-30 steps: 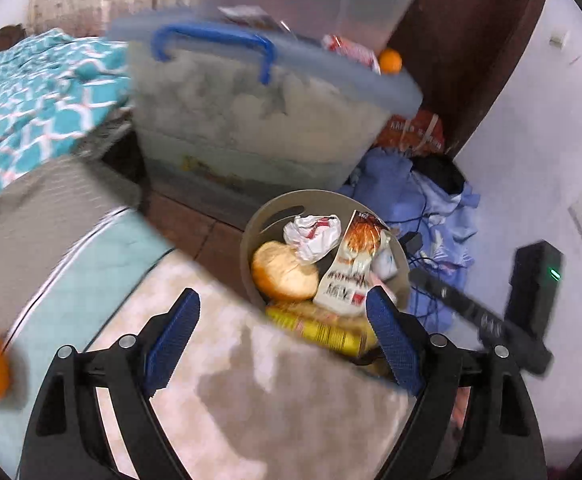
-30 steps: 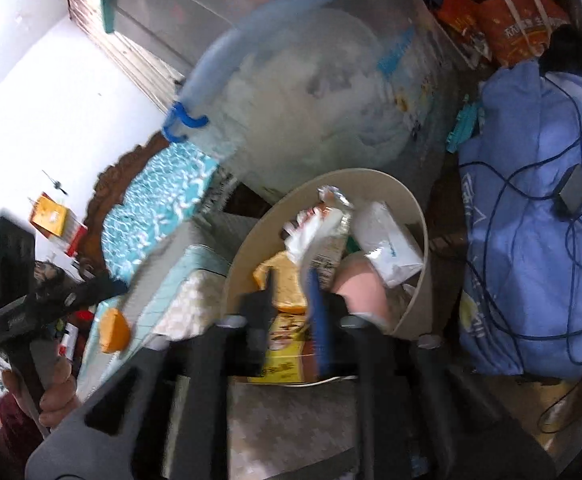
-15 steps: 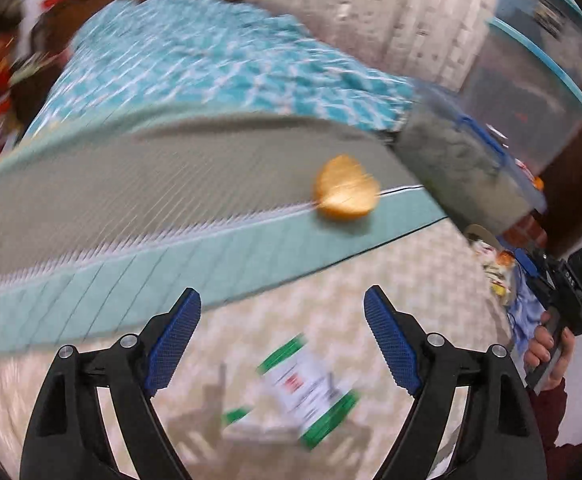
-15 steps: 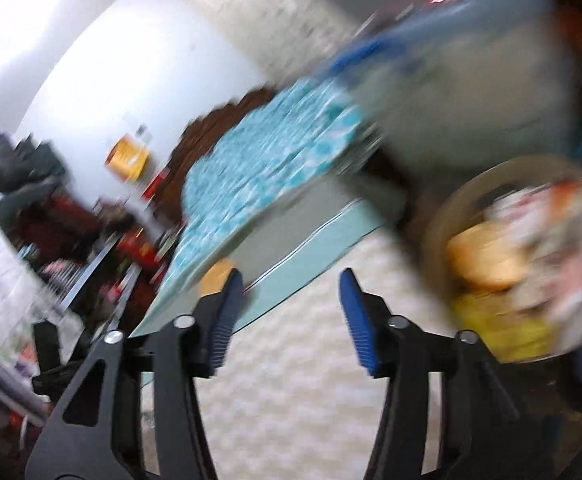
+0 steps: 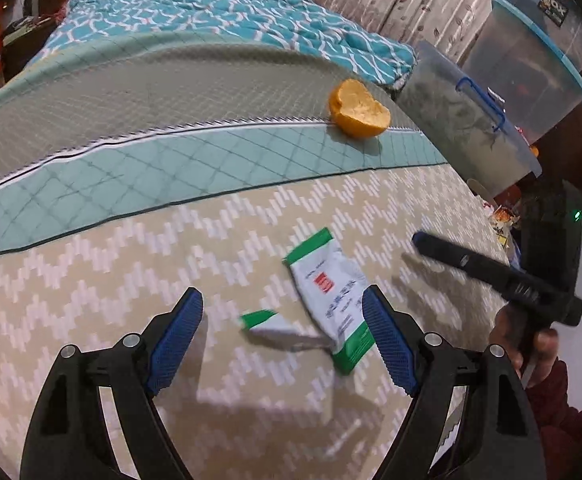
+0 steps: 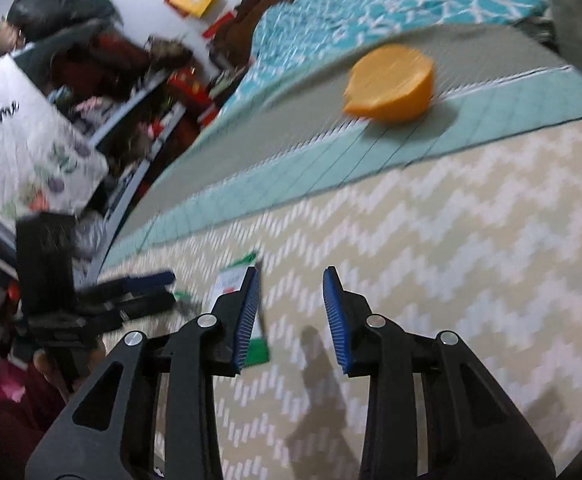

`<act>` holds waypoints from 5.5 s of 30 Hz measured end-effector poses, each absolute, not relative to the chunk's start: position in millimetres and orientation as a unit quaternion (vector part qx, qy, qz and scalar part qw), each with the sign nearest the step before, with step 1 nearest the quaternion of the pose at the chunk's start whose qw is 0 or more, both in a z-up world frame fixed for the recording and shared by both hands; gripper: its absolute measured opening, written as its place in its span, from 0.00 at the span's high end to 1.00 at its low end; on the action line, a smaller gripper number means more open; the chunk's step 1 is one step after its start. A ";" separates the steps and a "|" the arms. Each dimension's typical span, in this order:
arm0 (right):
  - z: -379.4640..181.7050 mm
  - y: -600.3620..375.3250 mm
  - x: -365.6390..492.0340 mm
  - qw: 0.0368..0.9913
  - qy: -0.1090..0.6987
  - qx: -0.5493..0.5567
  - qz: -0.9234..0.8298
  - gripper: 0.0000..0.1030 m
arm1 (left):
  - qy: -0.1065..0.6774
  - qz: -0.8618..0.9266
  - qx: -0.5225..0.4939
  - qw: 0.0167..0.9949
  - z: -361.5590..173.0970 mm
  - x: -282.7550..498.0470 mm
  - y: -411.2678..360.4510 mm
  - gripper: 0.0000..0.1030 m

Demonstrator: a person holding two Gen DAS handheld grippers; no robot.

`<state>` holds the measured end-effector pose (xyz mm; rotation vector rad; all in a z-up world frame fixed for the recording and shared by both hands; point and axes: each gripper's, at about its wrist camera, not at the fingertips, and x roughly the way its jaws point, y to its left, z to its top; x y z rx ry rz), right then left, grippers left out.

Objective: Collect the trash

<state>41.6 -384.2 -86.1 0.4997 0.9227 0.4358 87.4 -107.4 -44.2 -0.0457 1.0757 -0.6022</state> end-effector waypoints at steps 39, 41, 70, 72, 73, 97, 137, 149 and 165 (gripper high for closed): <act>-128.8 -481.5 156.6 0.783 0.440 0.426 0.109 0.87 | 0.517 -0.361 -0.131 0.765 -47.5 88.1 -117.5 0.98; -127.6 -491.3 128.2 0.786 0.437 0.423 0.112 0.88 | 0.519 -0.368 -0.126 0.761 -45.8 90.3 -125.7 0.98; -60.5 -741.7 -106.7 0.887 0.279 0.274 -0.247 0.18 | 0.480 -0.557 0.121 0.667 -32.8 70.5 -596.9 0.98; -51.1 -745.1 -124.4 0.891 0.249 0.271 -0.267 0.23 | 0.485 -0.552 0.127 0.666 -40.9 70.3 -609.0 0.98; -46.8 -746.6 -132.6 0.891 0.232 0.278 -0.273 0.23 | 0.490 -0.547 0.130 0.666 -47.6 71.0 -615.0 0.98; -75.1 -608.9 -181.3 0.866 0.224 0.370 -0.252 0.22 | 0.430 -0.458 0.190 0.754 -30.5 28.8 -480.8 0.25; -21.8 -376.9 -148.3 0.897 0.264 0.259 -0.241 0.09 | 0.354 -0.311 0.100 0.876 3.1 -1.5 -161.2 0.08; -17.5 -383.0 -159.5 0.900 0.238 0.267 -0.250 0.07 | 0.342 -0.302 0.115 0.883 7.5 -10.3 -167.2 0.08; -27.5 -397.6 -171.0 0.892 0.235 0.294 -0.250 0.06 | 0.333 -0.288 0.130 0.889 13.9 -26.5 -178.8 0.08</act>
